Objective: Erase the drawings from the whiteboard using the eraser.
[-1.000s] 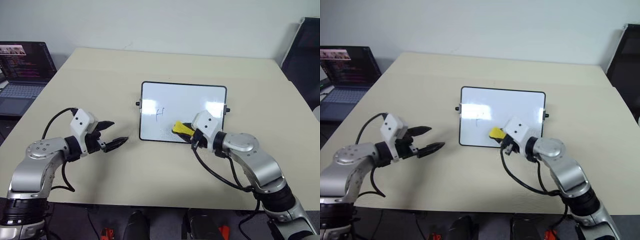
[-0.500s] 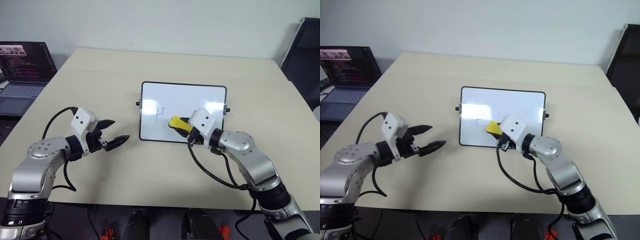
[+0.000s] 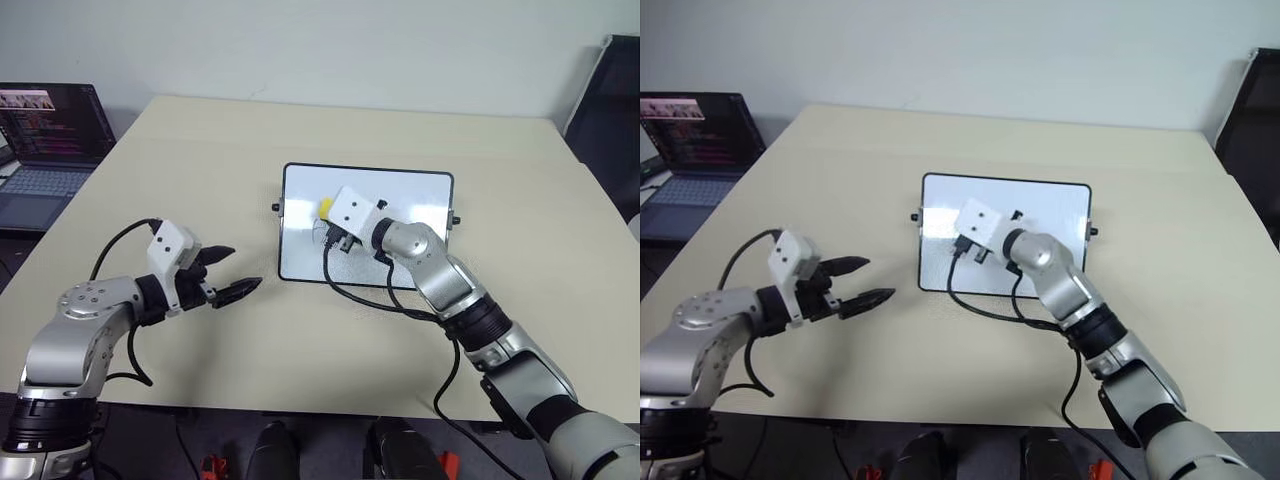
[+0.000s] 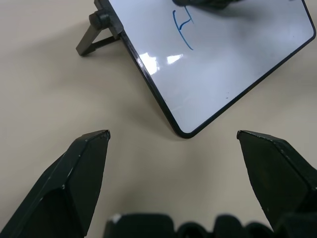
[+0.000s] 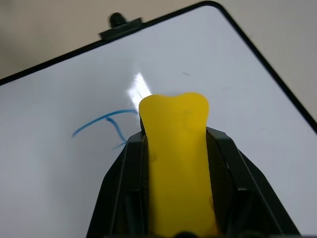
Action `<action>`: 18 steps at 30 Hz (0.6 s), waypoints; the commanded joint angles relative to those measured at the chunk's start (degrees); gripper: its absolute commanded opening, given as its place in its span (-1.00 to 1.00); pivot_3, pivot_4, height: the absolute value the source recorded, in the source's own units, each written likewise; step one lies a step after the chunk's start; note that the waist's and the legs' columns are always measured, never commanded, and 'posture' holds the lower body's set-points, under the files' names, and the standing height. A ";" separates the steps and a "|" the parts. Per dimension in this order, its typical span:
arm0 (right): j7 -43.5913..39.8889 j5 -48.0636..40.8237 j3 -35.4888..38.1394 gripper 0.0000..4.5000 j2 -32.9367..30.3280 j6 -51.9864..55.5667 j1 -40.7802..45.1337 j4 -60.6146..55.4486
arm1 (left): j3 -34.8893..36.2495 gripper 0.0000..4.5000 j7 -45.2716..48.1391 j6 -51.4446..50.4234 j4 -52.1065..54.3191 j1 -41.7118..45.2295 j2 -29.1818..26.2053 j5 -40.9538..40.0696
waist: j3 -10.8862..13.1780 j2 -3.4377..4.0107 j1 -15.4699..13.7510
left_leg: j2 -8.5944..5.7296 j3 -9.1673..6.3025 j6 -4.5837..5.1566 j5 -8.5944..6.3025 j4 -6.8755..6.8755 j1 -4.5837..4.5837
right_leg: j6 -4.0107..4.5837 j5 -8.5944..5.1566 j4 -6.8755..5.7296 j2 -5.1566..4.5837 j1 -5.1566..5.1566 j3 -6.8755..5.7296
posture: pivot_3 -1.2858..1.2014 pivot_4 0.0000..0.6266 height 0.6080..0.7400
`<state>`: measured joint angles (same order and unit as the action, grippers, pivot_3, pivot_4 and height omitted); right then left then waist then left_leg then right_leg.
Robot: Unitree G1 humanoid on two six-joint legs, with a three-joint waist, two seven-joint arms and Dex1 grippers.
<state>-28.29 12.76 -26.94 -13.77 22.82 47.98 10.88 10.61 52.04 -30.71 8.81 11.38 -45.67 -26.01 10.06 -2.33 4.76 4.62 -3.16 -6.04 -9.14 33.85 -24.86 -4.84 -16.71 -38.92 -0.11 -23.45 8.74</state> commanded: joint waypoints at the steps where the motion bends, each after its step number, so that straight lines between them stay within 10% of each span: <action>1: -8.34 1.39 -4.22 -0.46 -3.12 0.99 -1.80 -2.33 | 0.52 1.00 0.45 0.83 1.16 0.66 -0.57 -0.13 | 0.00 0.00 0.02 | 0.00 -0.01 0.00 0.00 0.00 0.03 | 0.00 -0.01 -0.03 0.01 0.01 0.00 | 0.03 -0.52 1.00; 18: -3.33 6.42 -2.62 -0.46 1.78 -5.93 2.01 6.08 | 0.37 1.00 5.80 3.37 1.24 2.29 0.22 -2.63 | 0.00 0.01 0.23 | 0.02 -0.03 0.07 0.17 0.08 0.09 | 0.02 -0.06 -0.06 0.03 0.06 0.00 | 0.03 -0.52 1.00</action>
<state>-28.63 19.01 -28.43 -11.34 16.31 50.43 17.11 10.53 57.54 -28.33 9.15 12.80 -45.25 -28.04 10.07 -2.33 4.99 4.64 -3.18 -5.97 -8.97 33.91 -24.77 -4.84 -16.76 -38.98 -0.07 -23.39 8.73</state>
